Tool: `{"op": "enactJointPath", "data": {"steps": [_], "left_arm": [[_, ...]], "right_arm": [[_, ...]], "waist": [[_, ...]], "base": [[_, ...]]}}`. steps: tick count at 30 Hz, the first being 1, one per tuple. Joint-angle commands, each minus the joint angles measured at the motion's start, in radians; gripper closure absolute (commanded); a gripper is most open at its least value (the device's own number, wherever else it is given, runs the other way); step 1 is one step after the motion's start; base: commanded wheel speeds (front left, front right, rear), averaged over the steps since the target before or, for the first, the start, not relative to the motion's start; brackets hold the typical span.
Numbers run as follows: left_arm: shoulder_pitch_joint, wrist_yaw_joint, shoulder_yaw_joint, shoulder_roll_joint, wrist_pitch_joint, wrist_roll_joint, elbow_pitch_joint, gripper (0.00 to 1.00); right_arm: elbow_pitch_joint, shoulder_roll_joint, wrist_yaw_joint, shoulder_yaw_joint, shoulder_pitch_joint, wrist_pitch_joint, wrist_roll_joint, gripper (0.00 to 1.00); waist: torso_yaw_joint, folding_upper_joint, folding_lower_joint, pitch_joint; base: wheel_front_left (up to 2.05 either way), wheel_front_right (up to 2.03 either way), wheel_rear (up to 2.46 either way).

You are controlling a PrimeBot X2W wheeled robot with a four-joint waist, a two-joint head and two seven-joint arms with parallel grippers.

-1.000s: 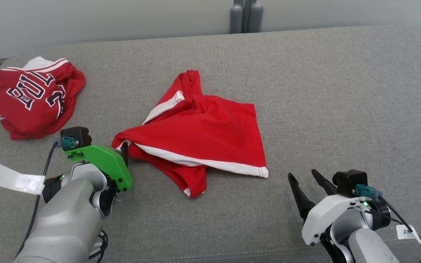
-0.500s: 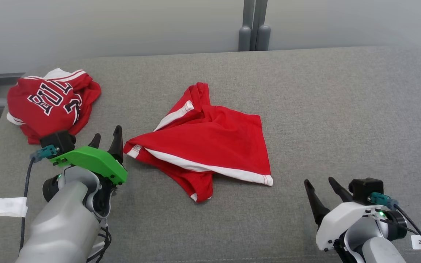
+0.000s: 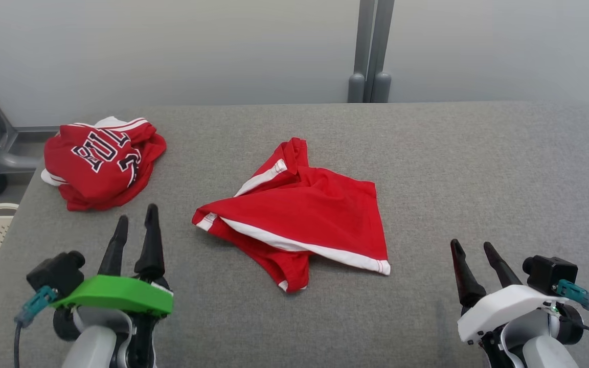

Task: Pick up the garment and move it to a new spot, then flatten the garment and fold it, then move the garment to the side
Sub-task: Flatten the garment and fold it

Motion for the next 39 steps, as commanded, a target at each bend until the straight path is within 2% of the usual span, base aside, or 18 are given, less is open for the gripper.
{"op": "enactJointPath", "data": {"steps": [1,2,4,7,15,21,27,35,39], "left_arm": [[0.020,0.014,0.011,0.002,0.000,0.019,-0.008,0.00],[0.040,0.033,0.025,-0.002,0.000,0.044,-0.030,0.00],[0.080,0.044,0.029,-0.010,0.000,0.089,-0.068,0.00],[0.130,0.052,0.020,0.010,0.000,0.181,-0.125,0.00],[0.211,0.080,-0.003,0.035,0.001,0.322,-0.159,0.00],[0.238,0.059,-0.039,0.059,0.014,0.341,-0.145,0.00],[0.219,0.045,-0.049,0.060,0.013,0.335,-0.138,0.00],[0.196,0.060,-0.057,0.066,0.022,0.350,-0.120,0.00],[0.187,0.095,-0.068,0.085,0.031,0.390,-0.106,0.00]], "right_arm": [[-0.003,-0.003,0.000,0.004,0.009,-0.009,0.006,0.00],[-0.008,-0.003,0.000,0.009,0.010,-0.023,0.016,0.00],[-0.013,-0.003,0.000,0.023,0.013,-0.040,0.041,0.00],[-0.017,-0.005,0.000,0.029,0.025,-0.064,0.062,0.00],[-0.003,-0.003,0.000,0.031,0.034,-0.048,-0.067,0.00],[0.002,-0.004,0.000,0.010,0.050,-0.037,-0.135,0.00],[-0.010,-0.003,0.000,0.007,0.052,-0.029,-0.129,0.00],[-0.014,-0.003,0.000,0.007,0.037,-0.012,-0.139,0.00],[-0.019,-0.003,0.000,0.005,0.038,-0.002,-0.152,0.00]], "waist": [[0.010,0.0000,0.0000,-0.008],[0.014,0.0000,0.0000,-0.011],[0.022,0.0000,0.0000,-0.016],[0.036,0.0000,0.0000,-0.024],[0.051,0.0000,0.0000,-0.029],[0.058,0.0000,0.0000,-0.023],[0.061,0.0000,0.0000,-0.015],[0.057,0.0000,0.0000,-0.009],[0.056,0.0000,0.0000,-0.002]], "base": [[0.00,0.00,0.00],[0.00,0.00,0.00],[0.00,0.00,0.00],[0.00,0.00,0.00],[0.00,0.00,0.00],[0.00,0.00,0.00],[0.00,0.00,0.00],[0.00,0.00,0.00],[0.00,0.00,0.00]]}}
